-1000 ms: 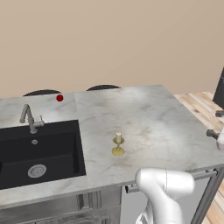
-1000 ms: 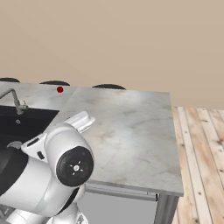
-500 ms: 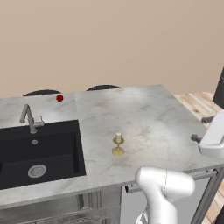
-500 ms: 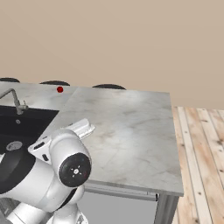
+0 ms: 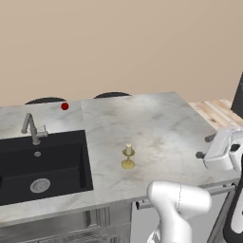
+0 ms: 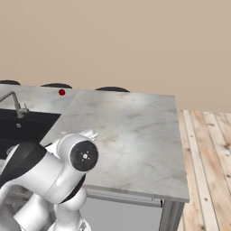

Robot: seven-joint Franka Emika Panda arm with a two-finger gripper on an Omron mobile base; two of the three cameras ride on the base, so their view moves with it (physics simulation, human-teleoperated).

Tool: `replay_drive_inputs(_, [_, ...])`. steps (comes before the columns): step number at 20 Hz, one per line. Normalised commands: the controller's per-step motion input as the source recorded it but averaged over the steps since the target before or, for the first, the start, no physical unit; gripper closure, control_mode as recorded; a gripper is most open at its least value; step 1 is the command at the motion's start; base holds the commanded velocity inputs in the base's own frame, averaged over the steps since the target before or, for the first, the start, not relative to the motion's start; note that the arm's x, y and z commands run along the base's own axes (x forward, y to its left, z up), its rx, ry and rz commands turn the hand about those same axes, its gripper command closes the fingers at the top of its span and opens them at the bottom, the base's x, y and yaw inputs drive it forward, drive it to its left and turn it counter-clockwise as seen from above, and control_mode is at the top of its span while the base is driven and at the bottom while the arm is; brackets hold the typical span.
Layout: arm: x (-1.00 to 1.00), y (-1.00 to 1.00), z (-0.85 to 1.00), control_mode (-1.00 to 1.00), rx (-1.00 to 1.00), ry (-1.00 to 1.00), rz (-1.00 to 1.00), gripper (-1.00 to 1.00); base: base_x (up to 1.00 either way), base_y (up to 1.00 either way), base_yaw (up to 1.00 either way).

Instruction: Pick the candle and candle from the dining table and place them in the open cabinet. Close the cabinet after placing the objects.

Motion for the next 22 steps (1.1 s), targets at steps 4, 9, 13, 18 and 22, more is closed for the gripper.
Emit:
replay_drive_inputs(4, [0.28,0.13,-0.44,-1.00,0.00,0.05,0.11,-1.00,0.00,0.00,0.00])
replay_drive_inputs(9, [0.21,0.13,-0.47,-1.00,0.01,0.00,0.15,-1.00,0.00,0.00,0.00])
replay_drive_inputs(13, [0.40,0.24,-0.47,-1.00,0.03,0.00,0.19,-1.00,0.00,0.00,0.00])
replay_drive_inputs(18, [0.42,0.19,-0.39,-1.00,0.02,0.03,0.15,-1.00,0.00,0.00,0.00])
replay_drive_inputs(22, [0.27,0.13,-0.30,-1.00,0.00,0.12,0.08,-1.00,0.00,0.00,0.00])
